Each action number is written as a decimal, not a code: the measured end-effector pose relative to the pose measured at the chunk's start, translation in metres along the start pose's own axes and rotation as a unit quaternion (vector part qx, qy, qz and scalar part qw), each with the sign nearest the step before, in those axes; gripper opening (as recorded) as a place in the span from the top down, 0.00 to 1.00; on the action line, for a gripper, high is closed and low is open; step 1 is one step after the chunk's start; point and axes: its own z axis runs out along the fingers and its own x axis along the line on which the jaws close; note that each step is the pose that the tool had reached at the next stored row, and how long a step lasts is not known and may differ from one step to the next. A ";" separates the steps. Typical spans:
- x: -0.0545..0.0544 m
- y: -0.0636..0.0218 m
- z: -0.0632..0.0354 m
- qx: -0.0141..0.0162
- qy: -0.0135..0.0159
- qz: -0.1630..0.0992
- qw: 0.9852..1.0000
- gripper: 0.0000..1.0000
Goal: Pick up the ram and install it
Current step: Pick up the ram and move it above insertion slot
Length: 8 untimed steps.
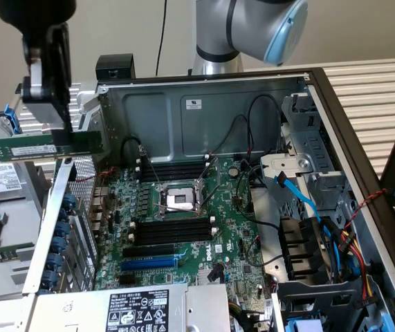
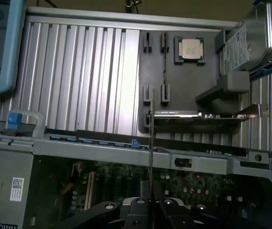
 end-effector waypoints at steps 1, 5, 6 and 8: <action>0.000 -0.0045 -0.0005 0.000 0.000 0.000 1.000 0.86; 0.001 -0.0226 -0.0025 0.000 0.000 0.000 1.000 0.86; 0.002 -0.0271 -0.0030 0.000 0.000 0.000 1.000 0.86; 0.002 -0.0361 -0.0039 0.000 0.000 0.000 1.000 0.86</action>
